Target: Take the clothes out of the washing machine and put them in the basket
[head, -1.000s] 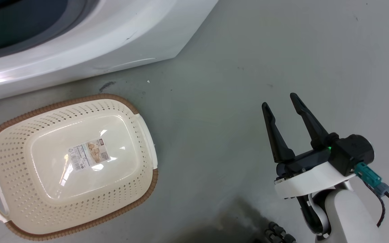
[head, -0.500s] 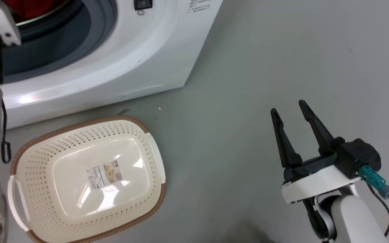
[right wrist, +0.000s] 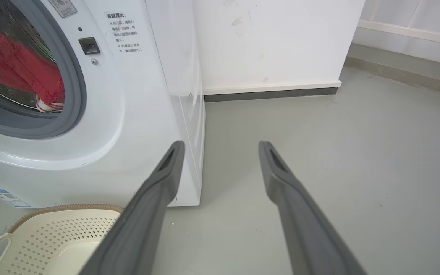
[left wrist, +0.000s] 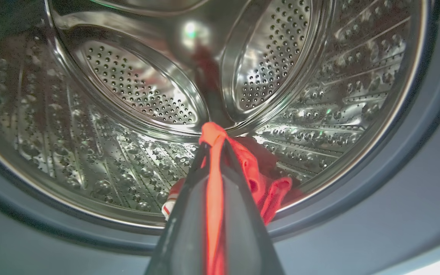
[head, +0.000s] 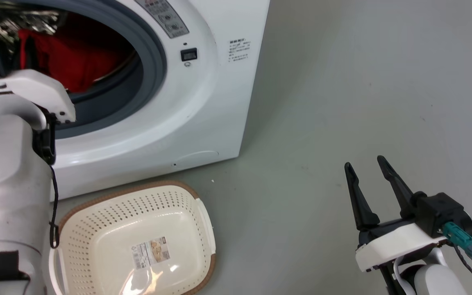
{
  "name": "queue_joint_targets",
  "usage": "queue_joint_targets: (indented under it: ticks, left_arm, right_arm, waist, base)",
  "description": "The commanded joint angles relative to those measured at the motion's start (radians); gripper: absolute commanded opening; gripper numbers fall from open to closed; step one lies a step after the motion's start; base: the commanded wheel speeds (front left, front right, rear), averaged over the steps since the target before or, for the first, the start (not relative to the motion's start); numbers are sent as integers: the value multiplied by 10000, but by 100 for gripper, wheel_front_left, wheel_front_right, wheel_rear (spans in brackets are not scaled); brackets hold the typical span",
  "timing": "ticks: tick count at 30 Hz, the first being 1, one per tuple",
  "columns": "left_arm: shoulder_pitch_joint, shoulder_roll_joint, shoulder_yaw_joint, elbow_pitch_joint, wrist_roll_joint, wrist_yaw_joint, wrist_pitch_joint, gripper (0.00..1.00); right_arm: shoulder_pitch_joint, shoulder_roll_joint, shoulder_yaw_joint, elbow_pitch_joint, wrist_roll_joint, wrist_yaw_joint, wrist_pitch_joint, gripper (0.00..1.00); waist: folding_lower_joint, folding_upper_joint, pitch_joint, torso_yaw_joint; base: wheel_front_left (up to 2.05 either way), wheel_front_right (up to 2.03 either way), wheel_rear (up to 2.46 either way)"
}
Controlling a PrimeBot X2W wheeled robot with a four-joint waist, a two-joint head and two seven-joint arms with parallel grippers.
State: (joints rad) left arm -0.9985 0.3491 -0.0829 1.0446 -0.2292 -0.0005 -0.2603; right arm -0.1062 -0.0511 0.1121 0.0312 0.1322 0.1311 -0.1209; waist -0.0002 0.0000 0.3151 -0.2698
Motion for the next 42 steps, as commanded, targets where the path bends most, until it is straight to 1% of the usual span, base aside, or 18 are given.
queue_joint_targets:
  ticks: [1, 7, 11, 16, 25, 30, 42]
  left_arm:
    - [450, -75, 106, -380, -58, -31, -68, 0]
    - [1307, -324, 179, -1365, -81, -173, -68, 0]
    - [1545, -379, 178, -1832, -39, -214, -63, 0]
    - [1998, -614, 217, -2903, -21, -267, -62, 0]
    - [2700, -839, 46, -5018, 53, -151, -28, 0]
    - [3141, -896, -52, -6582, 84, 62, 234, 0]
    - [4493, -910, -347, -11444, 347, 710, 1300, 0]
  right_arm:
    - [182, 18, -76, -107, -86, -8, 88, 100]
    - [554, 17, -294, -314, -137, -7, 318, 100]
    - [718, 17, -368, -425, -139, -7, 428, 100]
    - [923, 18, -472, -570, -146, -7, 553, 100]
    - [1048, 19, -637, -880, -184, -7, 774, 100]
    - [1091, 19, -698, -962, -150, -7, 824, 100]
    - [1191, 19, -871, -1054, -249, -7, 946, 100]
  waist:
    - [2, 0, -539, 250]
    - [2, 0, -1126, 565]
    - [2, 0, -1365, 721]
    - [2, 0, -1685, 971]
    - [2, 0, -1730, 1368]
    - [2, 0, -1696, 1550]
    - [2, 0, -1959, 1942]
  base:
    - [0, 0, 0]
    - [0, 0, 0]
    - [0, 0, 0]
    - [0, 0, 0]
    - [0, 0, 0]
    - [0, 0, 0]
    - [0, 0, 0]
